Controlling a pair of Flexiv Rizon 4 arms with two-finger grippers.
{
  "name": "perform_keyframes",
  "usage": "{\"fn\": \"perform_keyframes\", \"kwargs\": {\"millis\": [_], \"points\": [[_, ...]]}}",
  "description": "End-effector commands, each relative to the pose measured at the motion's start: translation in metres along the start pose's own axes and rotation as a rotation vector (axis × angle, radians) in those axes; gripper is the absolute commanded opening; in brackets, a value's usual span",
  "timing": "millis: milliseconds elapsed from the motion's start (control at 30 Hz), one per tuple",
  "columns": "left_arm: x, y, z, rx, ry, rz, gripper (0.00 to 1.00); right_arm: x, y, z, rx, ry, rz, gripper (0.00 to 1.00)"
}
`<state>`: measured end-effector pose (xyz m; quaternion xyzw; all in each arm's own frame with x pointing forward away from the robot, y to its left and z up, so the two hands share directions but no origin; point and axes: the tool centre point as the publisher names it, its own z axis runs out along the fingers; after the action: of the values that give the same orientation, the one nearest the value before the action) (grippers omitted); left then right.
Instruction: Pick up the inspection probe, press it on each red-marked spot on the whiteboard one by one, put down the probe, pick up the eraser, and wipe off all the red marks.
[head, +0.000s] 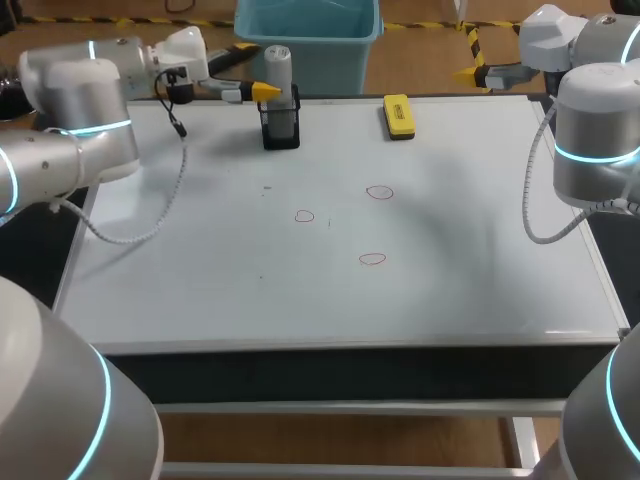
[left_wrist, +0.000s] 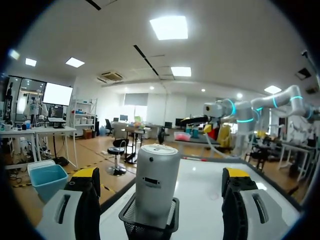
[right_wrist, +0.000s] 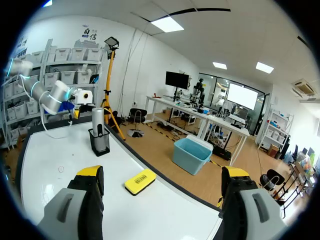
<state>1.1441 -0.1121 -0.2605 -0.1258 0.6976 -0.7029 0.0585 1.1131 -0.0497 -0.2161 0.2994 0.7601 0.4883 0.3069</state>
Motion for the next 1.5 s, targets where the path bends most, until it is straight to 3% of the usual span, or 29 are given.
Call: {"fn": "perform_keyframes", "kwargs": {"millis": [33,1000,1500], "points": [[-0.005,0.006,0.010,-0.004,0.009,-0.003,1.00,0.000,0.000,0.000,0.002,0.001,0.000,1.00],[-0.007,0.016,0.035,-0.033,0.015,-0.026,1.00,0.000,0.000,0.000,0.002,0.001,0.000,1.00],[-0.012,0.022,0.035,-0.046,0.021,-0.028,1.00,0.000,0.000,0.000,0.002,0.001,0.000,1.00]]}}
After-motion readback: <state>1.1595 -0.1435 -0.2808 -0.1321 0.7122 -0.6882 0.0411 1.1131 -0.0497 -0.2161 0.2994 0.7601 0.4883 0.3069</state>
